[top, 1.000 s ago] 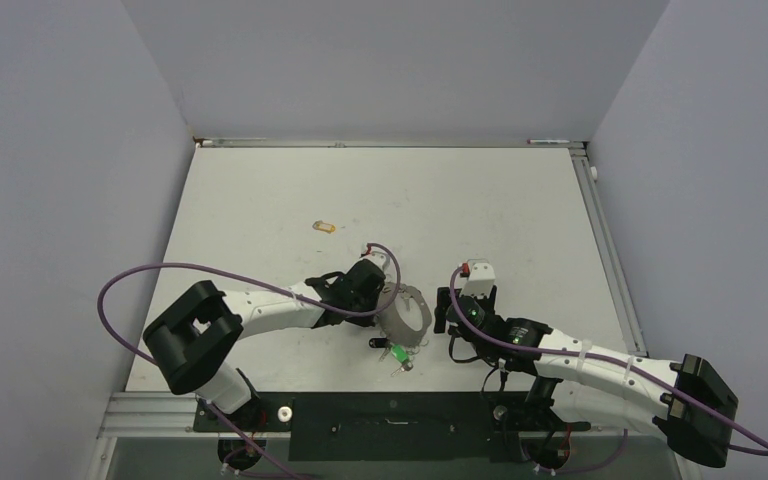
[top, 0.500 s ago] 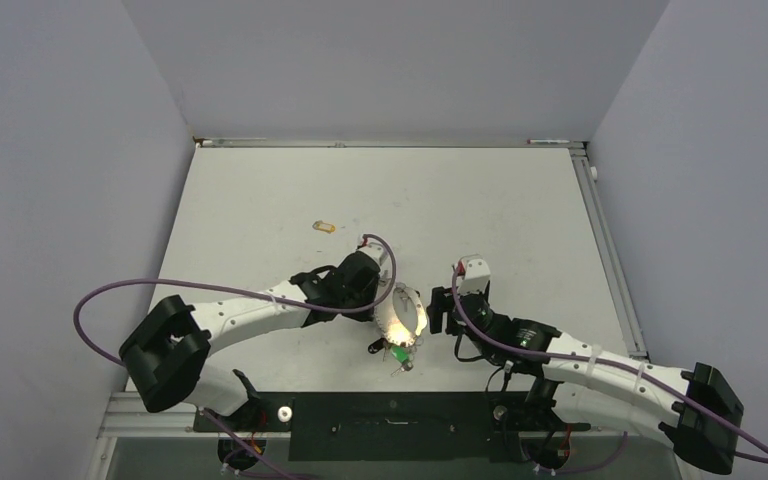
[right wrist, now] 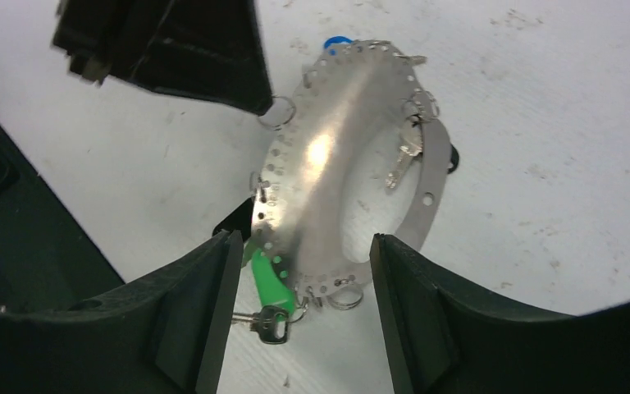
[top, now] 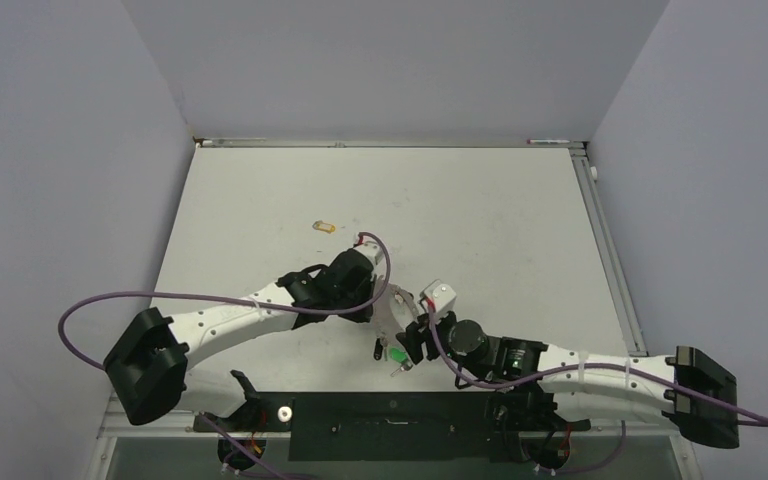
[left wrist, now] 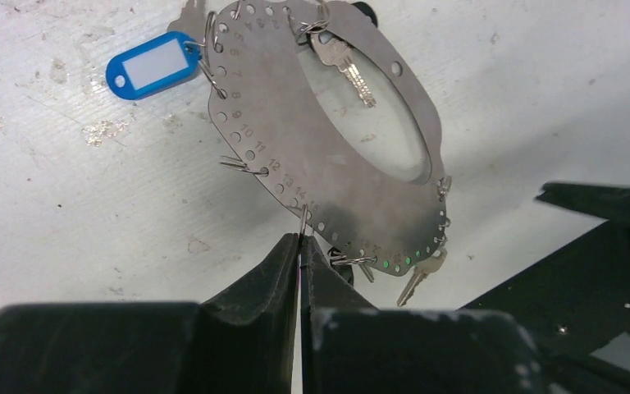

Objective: Put the keys on the keyring

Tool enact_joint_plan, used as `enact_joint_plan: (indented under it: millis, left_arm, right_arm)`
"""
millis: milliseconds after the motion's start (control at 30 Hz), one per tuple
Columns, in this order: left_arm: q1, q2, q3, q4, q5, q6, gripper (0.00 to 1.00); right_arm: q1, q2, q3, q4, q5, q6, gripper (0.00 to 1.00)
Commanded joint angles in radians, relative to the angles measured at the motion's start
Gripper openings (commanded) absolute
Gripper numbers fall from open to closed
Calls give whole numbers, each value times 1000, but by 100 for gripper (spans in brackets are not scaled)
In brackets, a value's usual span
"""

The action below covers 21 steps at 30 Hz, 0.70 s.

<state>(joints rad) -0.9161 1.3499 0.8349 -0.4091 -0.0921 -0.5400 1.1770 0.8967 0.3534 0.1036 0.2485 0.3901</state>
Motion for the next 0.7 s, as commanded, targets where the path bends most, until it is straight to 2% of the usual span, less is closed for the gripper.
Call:
enact_joint_plan:
  millis: [0, 367, 667]
  left_arm:
    - [-1, -69, 55, 22, 53, -19, 0]
    - [0, -136, 64, 36, 83, -63, 0]
    - [-1, -138, 58, 52, 89, -76, 0]
  right_arm:
    - [109, 26, -38, 227, 109, -139, 60]
    - [225, 91, -96, 467, 281, -332, 61]
    - [262, 364, -70, 720, 378, -450, 65]
